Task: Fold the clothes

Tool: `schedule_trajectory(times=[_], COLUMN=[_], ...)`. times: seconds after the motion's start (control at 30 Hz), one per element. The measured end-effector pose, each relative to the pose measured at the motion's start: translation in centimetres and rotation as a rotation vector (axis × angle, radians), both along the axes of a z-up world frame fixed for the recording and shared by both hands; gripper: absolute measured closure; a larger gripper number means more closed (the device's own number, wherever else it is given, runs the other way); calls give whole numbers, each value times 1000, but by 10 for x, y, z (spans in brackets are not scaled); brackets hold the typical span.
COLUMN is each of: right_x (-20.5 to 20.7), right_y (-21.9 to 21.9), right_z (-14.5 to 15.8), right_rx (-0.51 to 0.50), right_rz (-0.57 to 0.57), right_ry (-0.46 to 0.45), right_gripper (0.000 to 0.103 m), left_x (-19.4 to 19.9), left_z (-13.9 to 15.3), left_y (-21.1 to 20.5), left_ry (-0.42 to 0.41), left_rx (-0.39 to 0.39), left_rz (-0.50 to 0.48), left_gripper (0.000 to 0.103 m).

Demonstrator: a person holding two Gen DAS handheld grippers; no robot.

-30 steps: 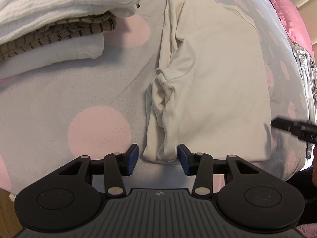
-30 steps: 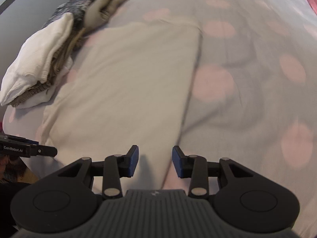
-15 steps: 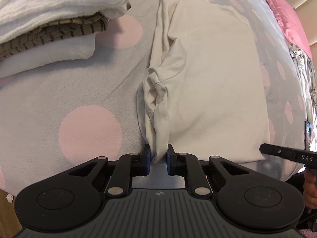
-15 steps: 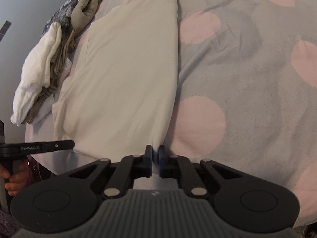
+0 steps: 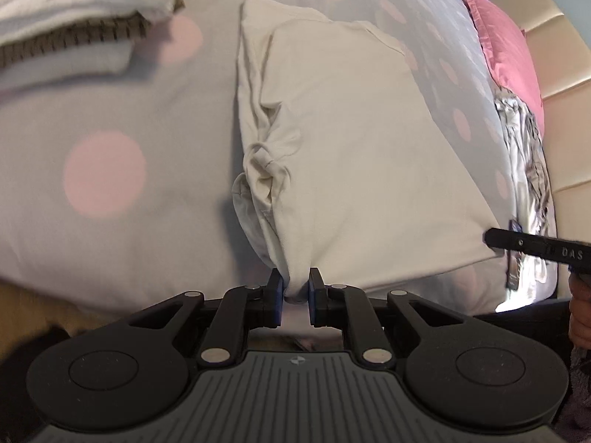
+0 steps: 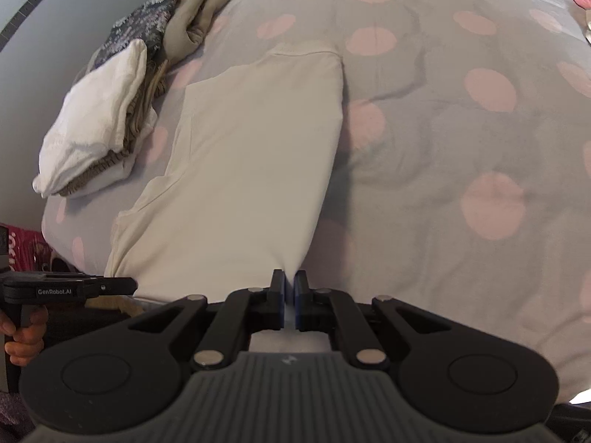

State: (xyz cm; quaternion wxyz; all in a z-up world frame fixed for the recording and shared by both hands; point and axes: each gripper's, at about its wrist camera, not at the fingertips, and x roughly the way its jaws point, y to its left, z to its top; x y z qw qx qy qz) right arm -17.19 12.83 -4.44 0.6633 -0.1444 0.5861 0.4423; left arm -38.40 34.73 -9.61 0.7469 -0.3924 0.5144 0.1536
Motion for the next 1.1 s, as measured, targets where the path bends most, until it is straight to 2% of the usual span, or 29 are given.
schedule_trajectory(times=[0.17,0.3,0.4,0.5,0.53,0.57,0.6,0.7,0.8,0.87,0.97,1.1], right_x=[-8,-13,-15,-12,-10,-6,-2,9,19,25,37,63], right_y=[-24,-25,-22,-27,-29,-29,-30,-26,-17,-6,13,32], right_z=[-20,-48,-56,-49,-46,-43,-40,-27,-13,-9,-11,-28], right_rx=[-92,-137,-161,-178,-178,-174,-168,-129,-54,-12,27,51], right_rz=[54,66,74,65,56,44,32,14,11,0,-6,-25], right_ry=[-14,-14,-20,-51,-57,-54,-50,-60,-82,-123,-175,-136], right_gripper=[98,97,96,90,84,74,71,66,52,47,45,42], left_x=[-1,6,0,-1,-2,-1,0,-3,3,12,29,51], left_z=[-1,-18,-25,-19,-15,-9,-4,15,31,32,20,-5], left_y=[-33,-43,-37,-37,-36,-34,-32,-15,1,13,29,48], left_ry=[54,108,150,179,182,172,161,93,0,-47,-73,-84], left_rx=[21,31,21,49,59,71,83,127,193,221,240,256], left_rz=[-24,-43,-43,-94,-109,-111,-112,-95,-66,-49,-27,-1], left_gripper=[92,91,83,75,69,66,62,57,50,48,48,48])
